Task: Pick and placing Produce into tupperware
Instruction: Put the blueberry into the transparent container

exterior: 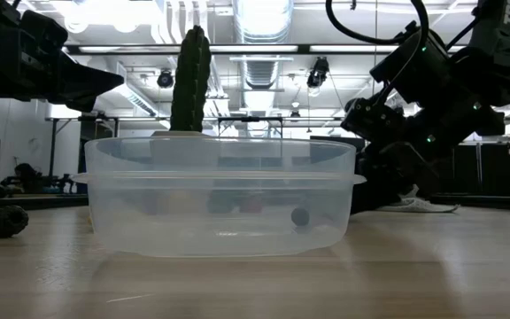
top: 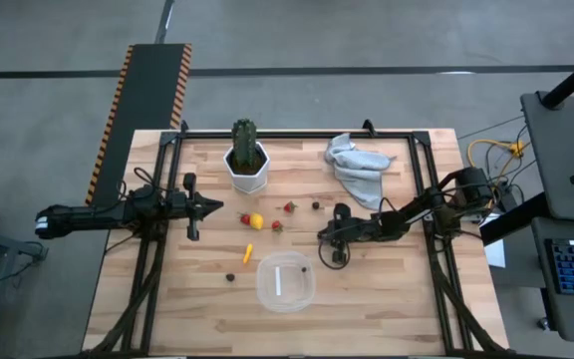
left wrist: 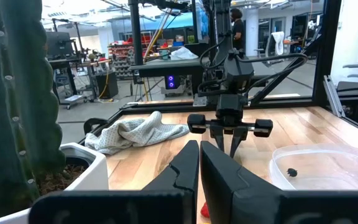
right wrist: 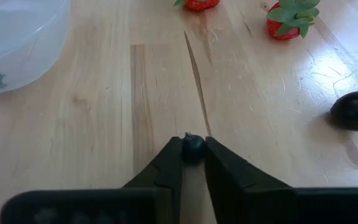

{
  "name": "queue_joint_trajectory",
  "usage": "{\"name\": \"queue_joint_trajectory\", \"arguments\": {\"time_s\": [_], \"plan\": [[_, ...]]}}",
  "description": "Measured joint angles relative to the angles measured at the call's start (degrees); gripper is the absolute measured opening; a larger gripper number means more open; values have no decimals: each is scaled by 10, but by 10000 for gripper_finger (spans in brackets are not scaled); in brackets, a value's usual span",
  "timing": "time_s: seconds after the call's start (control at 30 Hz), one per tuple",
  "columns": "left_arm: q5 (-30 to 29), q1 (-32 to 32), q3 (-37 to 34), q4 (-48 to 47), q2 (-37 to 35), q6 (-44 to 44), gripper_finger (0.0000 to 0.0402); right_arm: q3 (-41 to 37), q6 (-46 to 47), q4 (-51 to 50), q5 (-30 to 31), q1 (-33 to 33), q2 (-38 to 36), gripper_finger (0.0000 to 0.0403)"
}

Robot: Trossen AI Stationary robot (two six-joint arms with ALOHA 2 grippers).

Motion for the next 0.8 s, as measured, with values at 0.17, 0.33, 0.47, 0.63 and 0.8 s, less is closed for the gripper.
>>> {"name": "queue_joint_trajectory", "arguments": {"time_s": [0.17, 0.33, 0.47, 0.63, 0.8], "plan": [[0, 0, 0, 0, 0, 0, 0, 0, -1, 0, 0, 0, -1, 24], [0, 0, 0, 0, 0, 0, 0, 0, -3, -4, 2, -1, -7, 24], [0, 0, 0, 0, 0, 0, 0, 6, -12, -3, 2, -1, -27, 22], [0, 0, 0, 0, 0, 0, 0, 14, -23, -4, 1, 0, -63, 21], [0, 0, 0, 0, -1, 0, 0, 37, -27, -18, -42, 2, -93, 20]]}}
